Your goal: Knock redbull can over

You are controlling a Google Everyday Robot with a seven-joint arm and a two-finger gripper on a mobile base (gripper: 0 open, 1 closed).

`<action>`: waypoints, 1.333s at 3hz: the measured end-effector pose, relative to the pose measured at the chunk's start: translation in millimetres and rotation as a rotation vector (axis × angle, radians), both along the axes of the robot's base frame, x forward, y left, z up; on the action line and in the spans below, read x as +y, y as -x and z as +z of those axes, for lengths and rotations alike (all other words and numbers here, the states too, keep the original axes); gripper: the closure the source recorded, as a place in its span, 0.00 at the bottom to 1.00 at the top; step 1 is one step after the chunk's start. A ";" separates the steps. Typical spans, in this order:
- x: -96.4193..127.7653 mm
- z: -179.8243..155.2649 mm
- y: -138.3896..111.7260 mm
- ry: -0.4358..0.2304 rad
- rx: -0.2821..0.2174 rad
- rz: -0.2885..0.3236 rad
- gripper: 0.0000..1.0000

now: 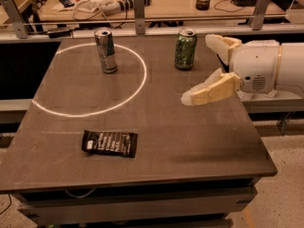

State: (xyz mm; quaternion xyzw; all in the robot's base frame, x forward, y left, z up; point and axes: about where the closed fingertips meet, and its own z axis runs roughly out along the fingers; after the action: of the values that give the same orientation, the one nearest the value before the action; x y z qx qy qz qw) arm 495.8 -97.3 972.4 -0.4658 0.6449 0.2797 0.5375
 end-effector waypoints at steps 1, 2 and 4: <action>17.5 -8.7 -1.7 -0.130 0.051 0.001 0.00; 31.1 -13.6 -0.6 -0.205 0.070 -0.007 0.00; 40.9 -29.9 -21.1 -0.171 0.060 -0.070 0.00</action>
Offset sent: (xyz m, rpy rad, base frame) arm 0.0012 0.0357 -0.0229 0.2833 0.0899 -0.0303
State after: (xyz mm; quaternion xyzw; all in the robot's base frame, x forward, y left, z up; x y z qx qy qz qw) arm 516.9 -56.4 942.5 -0.3867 0.6503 0.3288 0.5652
